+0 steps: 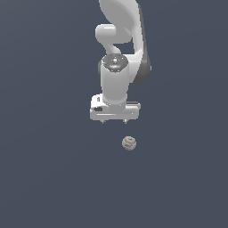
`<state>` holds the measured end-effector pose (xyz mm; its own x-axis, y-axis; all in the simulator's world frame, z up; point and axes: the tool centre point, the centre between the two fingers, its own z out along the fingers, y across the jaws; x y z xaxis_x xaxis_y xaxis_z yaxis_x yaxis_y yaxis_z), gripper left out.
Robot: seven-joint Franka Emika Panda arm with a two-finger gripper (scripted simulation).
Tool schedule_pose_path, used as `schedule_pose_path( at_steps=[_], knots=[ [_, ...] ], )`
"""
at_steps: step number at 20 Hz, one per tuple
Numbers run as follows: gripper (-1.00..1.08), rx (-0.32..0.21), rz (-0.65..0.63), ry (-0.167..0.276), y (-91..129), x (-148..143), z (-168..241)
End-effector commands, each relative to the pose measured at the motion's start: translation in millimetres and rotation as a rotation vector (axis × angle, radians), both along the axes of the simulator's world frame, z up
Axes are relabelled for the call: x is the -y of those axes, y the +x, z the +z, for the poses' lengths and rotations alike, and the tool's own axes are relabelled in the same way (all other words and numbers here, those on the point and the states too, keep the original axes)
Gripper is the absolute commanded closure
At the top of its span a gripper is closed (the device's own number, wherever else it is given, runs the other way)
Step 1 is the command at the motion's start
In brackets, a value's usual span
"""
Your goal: Pick up the object and move it to a goal position.
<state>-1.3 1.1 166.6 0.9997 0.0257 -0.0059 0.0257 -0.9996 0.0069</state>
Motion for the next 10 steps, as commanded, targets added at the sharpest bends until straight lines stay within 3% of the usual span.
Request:
schedule_pose_path(
  at_steps=[1,10],
  knots=[
    [-0.92,0.0,0.0,0.0,0,0,0],
    [-0.92,-0.009,0.038,0.019,1,-14,-3]
  ],
)
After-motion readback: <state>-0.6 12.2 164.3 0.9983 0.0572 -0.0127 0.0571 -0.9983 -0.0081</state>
